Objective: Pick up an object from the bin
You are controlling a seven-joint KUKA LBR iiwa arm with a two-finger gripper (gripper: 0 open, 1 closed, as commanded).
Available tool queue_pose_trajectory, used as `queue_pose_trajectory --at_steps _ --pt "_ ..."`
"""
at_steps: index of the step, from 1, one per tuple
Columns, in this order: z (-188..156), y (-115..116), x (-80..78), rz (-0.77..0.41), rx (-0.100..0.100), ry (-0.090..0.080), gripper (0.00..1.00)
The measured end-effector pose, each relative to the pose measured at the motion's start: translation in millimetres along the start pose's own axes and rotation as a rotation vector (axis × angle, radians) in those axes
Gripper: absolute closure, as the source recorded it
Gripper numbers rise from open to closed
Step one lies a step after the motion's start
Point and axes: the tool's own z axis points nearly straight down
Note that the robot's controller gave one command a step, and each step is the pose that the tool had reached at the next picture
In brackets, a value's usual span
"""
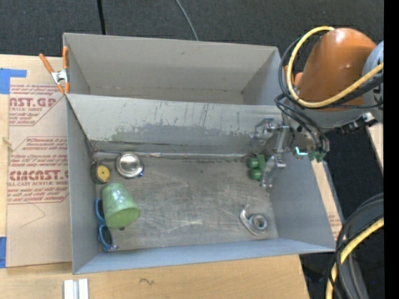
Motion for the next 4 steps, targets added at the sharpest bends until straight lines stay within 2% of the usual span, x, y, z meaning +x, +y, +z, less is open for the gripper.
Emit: queue_pose_trajectory --at_steps 1,2,3,4 --pt "116.8 -63.3 44.1 -0.214 0.000 0.001 0.00" --pt "157.0 -47.4 69.7 -0.425 0.004 -0.017 0.00" --pt "156.8 -48.5 72.1 -0.424 0.003 -0.006 1.00" --pt "32.8 -50.4 35.6 -0.574 0.006 -0.014 1.00"
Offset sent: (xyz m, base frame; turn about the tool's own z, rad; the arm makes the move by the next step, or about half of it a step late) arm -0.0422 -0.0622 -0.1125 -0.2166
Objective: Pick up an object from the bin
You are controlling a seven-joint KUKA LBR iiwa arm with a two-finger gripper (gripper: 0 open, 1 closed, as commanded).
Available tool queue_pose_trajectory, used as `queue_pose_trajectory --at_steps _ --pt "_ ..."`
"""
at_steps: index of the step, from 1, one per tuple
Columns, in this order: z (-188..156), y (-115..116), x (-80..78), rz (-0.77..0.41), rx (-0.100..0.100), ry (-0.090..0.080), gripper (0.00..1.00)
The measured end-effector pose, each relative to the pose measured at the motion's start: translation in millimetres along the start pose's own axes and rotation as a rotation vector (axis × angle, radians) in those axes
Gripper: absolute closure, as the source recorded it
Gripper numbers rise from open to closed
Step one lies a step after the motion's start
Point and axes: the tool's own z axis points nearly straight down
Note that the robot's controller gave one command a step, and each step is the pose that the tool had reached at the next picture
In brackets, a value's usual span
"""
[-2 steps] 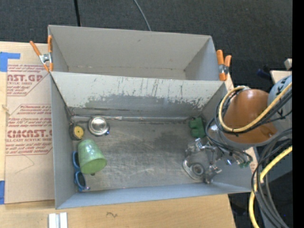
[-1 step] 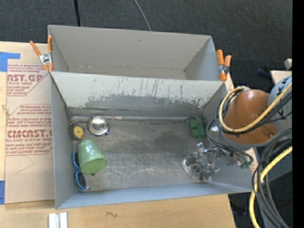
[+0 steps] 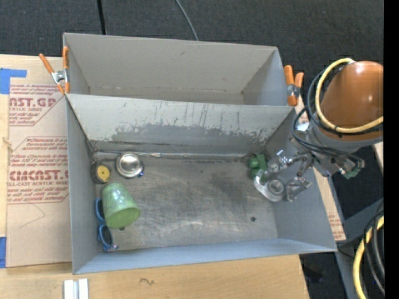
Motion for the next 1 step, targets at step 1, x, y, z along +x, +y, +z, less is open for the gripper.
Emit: queue_pose_trajectory --at_steps 1 --pt "-198.8 2.0 9.8 -0.373 0.000 0.000 1.00"
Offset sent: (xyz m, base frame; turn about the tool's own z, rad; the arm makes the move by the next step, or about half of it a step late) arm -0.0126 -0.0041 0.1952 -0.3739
